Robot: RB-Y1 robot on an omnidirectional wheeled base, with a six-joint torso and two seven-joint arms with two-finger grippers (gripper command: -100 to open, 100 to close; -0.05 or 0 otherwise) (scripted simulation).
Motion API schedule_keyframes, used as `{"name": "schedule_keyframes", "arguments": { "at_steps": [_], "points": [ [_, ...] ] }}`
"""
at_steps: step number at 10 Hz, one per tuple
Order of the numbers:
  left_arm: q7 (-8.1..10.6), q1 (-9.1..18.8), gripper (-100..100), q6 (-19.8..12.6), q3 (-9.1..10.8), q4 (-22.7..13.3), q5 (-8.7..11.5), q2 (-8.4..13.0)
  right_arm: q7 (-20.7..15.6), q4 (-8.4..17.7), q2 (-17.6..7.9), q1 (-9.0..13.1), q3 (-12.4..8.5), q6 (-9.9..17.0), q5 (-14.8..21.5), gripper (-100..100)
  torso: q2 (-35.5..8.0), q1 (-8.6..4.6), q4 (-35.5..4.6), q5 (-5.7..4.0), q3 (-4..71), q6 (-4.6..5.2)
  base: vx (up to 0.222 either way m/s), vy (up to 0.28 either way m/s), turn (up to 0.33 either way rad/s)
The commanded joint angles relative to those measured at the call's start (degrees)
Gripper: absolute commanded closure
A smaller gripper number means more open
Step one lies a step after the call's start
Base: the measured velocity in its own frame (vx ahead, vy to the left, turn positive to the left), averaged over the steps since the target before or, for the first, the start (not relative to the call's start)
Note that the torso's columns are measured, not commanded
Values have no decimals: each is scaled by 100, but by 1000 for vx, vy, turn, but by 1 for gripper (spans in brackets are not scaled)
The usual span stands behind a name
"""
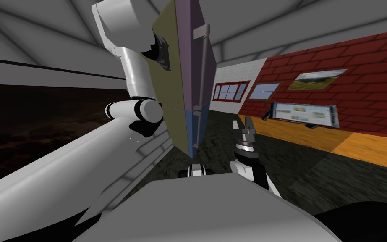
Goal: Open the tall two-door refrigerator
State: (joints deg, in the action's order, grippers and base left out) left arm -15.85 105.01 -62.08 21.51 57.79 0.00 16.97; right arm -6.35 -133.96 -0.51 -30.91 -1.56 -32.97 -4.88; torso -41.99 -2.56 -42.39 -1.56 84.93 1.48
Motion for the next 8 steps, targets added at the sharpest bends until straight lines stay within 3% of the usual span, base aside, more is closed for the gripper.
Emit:
{"name": "schedule_keyframes", "arguments": {
  "at_steps": [1, 3, 4, 5, 7, 8],
  "points": [
    [-8, 364, -100, -72, 5, -468, 88, -50, 0, 0, 0, 0, 0, 0, 0, 0, 4, -6, -4, -3, 3, -1, 1, -18, -19],
    [-8, 471, -100, -72, 5, -484, 88, -50, 0, 0, 0, 0, 0, 0, 0, 0, 8, -19, 1, -8, 3, 2, 8, -22, 13],
    [-36, 642, -100, -322, 40, -696, 113, -20, 0, 0, 0, 0, 0, 0, 0, 0, 8, -16, 4, -6, 1, -1, 25, -19, 6],
    [-36, 716, -100, -322, 40, -696, 113, -20, 0, 0, 0, -1, 0, 0, 0, 0, 6, -8, 10, 2, -3, -10, 13, -26, 16],
    [-36, 719, -100, -322, 40, -696, 113, -20, 0, 0, 0, 0, 0, 0, 0, 0, 0, -5, 11, 1, -6, -6, 5, -13, 10],
    [-62, 943, -100, -552, 71, -888, 137, 10, 0, 0, 0, 0, 0, 0, 0, 0, 9, -13, 16, -4, 1, -2, 15, -14, 19]
  ]
}}
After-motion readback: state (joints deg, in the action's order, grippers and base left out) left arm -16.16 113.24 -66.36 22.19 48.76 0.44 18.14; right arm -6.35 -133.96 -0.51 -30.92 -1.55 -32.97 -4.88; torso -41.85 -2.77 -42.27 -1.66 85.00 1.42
